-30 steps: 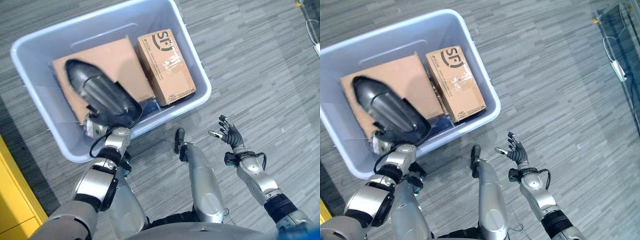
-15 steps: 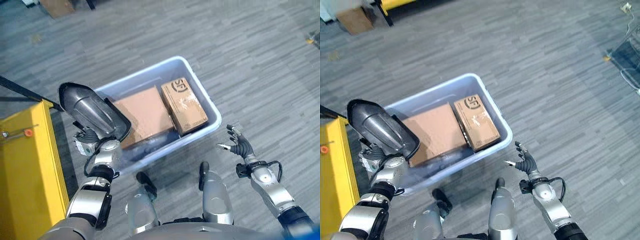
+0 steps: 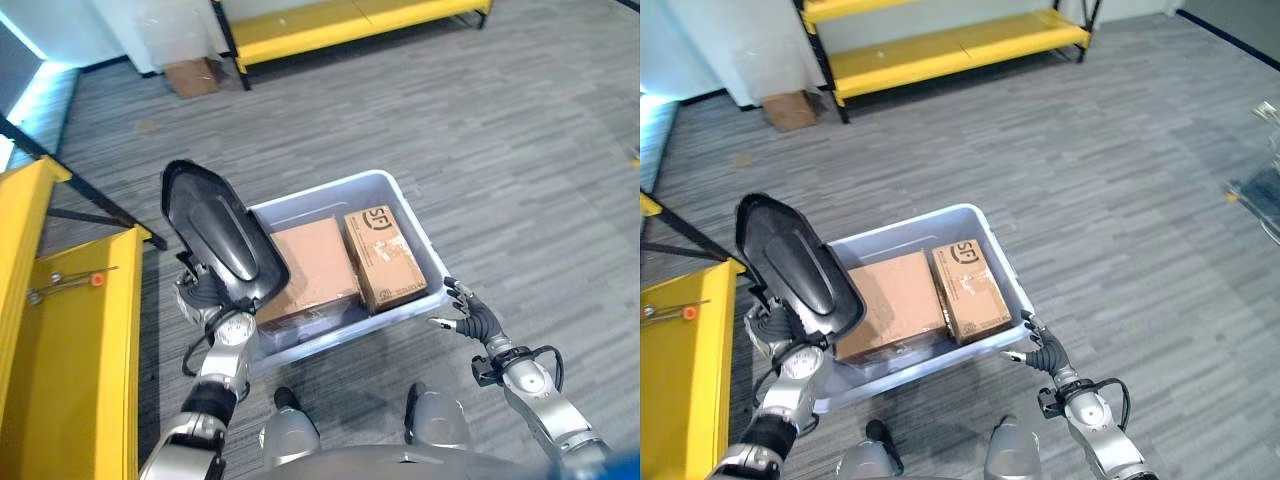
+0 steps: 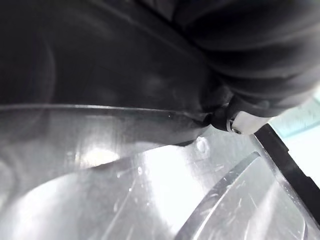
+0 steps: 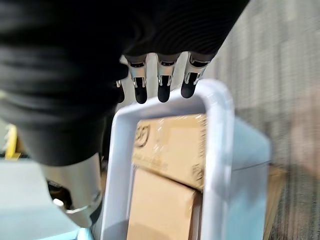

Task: Move parts from the plastic box to the shelf.

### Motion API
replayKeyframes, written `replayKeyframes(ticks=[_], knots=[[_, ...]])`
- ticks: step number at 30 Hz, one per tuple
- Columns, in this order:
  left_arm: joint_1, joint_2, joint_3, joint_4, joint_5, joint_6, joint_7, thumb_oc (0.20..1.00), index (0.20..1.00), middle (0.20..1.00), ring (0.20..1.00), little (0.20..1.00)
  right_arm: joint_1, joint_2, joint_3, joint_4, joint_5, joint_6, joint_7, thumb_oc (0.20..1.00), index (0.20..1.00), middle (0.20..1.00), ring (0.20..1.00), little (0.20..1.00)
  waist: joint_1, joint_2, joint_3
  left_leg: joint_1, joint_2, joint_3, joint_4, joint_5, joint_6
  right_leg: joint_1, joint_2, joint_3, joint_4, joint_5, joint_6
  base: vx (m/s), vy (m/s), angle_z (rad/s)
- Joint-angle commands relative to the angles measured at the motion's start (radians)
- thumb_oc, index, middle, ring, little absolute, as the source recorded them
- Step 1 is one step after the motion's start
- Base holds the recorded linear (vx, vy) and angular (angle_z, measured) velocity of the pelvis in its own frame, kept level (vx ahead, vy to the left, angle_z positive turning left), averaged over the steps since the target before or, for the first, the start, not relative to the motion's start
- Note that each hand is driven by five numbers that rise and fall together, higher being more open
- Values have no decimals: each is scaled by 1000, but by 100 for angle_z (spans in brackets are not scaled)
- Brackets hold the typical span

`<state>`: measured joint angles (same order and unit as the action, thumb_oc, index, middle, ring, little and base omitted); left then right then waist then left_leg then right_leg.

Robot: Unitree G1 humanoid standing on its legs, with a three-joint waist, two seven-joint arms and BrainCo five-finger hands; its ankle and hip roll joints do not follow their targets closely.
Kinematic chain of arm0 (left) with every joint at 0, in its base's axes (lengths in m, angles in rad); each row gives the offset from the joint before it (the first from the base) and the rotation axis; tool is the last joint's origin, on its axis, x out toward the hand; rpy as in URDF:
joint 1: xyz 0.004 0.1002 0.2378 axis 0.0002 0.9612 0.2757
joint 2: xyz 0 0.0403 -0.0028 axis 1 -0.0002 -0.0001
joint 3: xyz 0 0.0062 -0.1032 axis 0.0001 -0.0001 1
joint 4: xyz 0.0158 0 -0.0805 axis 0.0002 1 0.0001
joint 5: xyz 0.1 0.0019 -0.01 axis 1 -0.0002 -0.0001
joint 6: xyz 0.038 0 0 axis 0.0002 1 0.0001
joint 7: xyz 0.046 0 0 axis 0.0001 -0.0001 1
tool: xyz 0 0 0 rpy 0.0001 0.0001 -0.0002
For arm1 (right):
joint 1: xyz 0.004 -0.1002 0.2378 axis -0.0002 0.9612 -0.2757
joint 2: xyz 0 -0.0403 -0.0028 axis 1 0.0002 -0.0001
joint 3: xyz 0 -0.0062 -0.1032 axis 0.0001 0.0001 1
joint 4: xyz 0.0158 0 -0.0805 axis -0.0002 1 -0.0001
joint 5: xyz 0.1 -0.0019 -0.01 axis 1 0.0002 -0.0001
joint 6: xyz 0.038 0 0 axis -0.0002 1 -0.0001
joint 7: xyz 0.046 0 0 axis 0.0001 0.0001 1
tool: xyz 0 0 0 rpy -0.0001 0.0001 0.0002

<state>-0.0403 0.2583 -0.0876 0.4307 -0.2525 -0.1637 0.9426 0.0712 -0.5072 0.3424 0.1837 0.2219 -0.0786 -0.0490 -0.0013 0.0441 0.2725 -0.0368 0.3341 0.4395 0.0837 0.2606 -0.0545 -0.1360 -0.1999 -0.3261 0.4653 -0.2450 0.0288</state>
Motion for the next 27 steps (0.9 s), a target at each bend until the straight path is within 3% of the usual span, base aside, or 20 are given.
replayKeyframes(ticks=[1, 4, 5, 6, 9, 11, 13, 15, 18, 27], knots=[[-112, 109, 52, -32, 68, -90, -32, 200, 200, 200, 200, 200, -27, 39, 8, -61, -24, -40, 37, 1000, 1000, 1000, 1000, 1000, -25, -38, 29, -34, 73, -64, 120, -110, -157, 170, 36, -100, -266, 82, 45, 46, -131, 46], [-77, 112, 41, -64, 88, -96, -75, 200, 200, 200, 200, 200, -6, 28, 19, -99, 5, -24, 23, 1000, 1000, 1000, 1000, 1000, -33, -43, 13, -42, 132, 30, 121, -31, -180, 197, 33, -162, -325, 120, 47, -50, -124, 93], [-75, 112, 40, -69, 94, -96, -79, 200, 200, 200, 200, 200, -2, 26, 19, -106, 11, -21, 21, 1000, 1000, 1000, 1000, 1000, -36, -44, 10, -45, 138, 41, 137, -34, -179, 199, 32, -172, -332, 124, 47, -83, -95, 127], [-73, 112, 39, -72, 101, -97, -77, 200, 200, 200, 200, 200, 1, 24, 20, -113, 17, -21, 23, 1000, 1000, 1000, 1000, 1000, -38, -46, 7, -46, 144, 55, 158, -43, -177, 202, 29, -183, -336, 127, 46, -130, -30, 100], [-71, 131, 45, -115, 96, -91, -120, 200, 200, 200, 200, 200, -51, 22, 29, -134, 51, 16, 2, 1000, 1000, 1000, 1000, 1000, -22, -54, -7, -34, 103, 57, 387, -168, -140, 166, 26, -192, -302, 94, 23, -235, 80, 70], [-62, 142, 47, -130, 108, -92, -147, 200, 200, 200, 200, 200, -66, 25, 21, -134, 67, 26, -5, 1000, 1000, 1000, 1000, 1000, -15, -51, -24, -18, 76, 53, 403, -192, -131, 152, 28, -195, -289, 89, 20, -150, 182, 26], [-54, 148, 46, -138, 104, -87, -178, 200, 200, 200, 200, 200, -62, 31, 17, -131, 69, 22, -5, 1000, 1000, 1000, 1000, 1000, -15, -43, -39, 6, 51, 58, 353, -205, -122, 147, 17, -208, -299, 109, 33, -77, 181, 51], [-34, 157, 36, -147, 113, -92, -213, 200, 200, 200, 200, 200, -53, 53, 13, -126, 71, 23, -18, 1000, 1000, 1000, 1000, 1000, -12, -28, -63, 78, -1, 76, 204, -233, -101, 139, -24, -234, -301, 157, 67, -88, 354, 72], [-21, 170, 30, -164, 137, -101, -229, 200, 200, 200, 200, 200, -52, 69, 14, -119, 69, 24, -20, 1000, 1000, 1000, 1000, 1000, -4, -26, -78, 104, -37, 75, 126, -270, -80, 134, -59, -234, -304, 185, 94, -83, 295, 76], [28, 203, 44, -283, 193, -68, -267, 200, 200, 200, 200, 200, -62, 89, 38, -175, 66, 43, 64, 1000, 1000, 1000, 1000, 1000, 54, -18, -84, 108, -113, 28, 36, -280, -46, 174, -101, -244, -334, 222, 154, -126, 259, 64]])
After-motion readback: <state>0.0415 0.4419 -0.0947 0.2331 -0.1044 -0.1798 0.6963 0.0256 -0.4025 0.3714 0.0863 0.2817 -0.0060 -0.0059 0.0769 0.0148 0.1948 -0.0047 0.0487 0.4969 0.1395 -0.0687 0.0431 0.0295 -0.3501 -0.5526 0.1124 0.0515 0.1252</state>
